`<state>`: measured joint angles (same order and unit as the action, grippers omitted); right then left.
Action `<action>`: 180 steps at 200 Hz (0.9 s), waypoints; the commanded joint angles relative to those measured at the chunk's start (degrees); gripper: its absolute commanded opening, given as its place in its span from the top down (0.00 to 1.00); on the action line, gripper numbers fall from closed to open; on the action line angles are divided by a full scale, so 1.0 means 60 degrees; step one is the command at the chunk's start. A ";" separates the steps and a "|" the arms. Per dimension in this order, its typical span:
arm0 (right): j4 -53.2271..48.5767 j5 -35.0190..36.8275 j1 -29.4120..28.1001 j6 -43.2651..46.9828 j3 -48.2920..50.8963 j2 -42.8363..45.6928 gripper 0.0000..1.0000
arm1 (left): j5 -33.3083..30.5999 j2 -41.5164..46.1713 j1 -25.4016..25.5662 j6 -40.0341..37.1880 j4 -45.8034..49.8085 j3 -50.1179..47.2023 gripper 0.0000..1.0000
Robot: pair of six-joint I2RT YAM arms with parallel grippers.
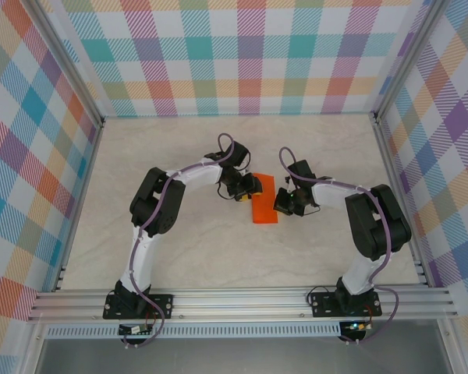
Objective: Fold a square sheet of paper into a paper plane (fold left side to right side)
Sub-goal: Hold the square sheet of paper at the center of the table.
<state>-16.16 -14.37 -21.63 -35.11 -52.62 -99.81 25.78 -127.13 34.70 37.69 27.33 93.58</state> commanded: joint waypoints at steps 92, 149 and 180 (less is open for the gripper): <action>-0.0841 0.0403 -0.0073 0.0454 -0.0264 -0.0499 0.97 | -0.0763 0.0196 0.0076 -0.0369 0.0755 -0.0149 0.46; -0.0853 0.0373 -0.0089 0.0465 -0.0275 -0.0680 0.97 | -0.0483 0.1551 -0.0125 -0.0268 0.0017 -0.0794 0.40; -0.0882 0.0403 -0.0081 0.0476 -0.0283 -0.0680 0.97 | 0.0317 0.2086 -0.0158 -0.0113 -0.1038 -0.1466 0.58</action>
<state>-18.98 -13.98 -21.80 -33.45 -54.72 -101.10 24.16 -118.76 34.22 36.64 26.00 87.35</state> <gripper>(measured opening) 0.046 0.496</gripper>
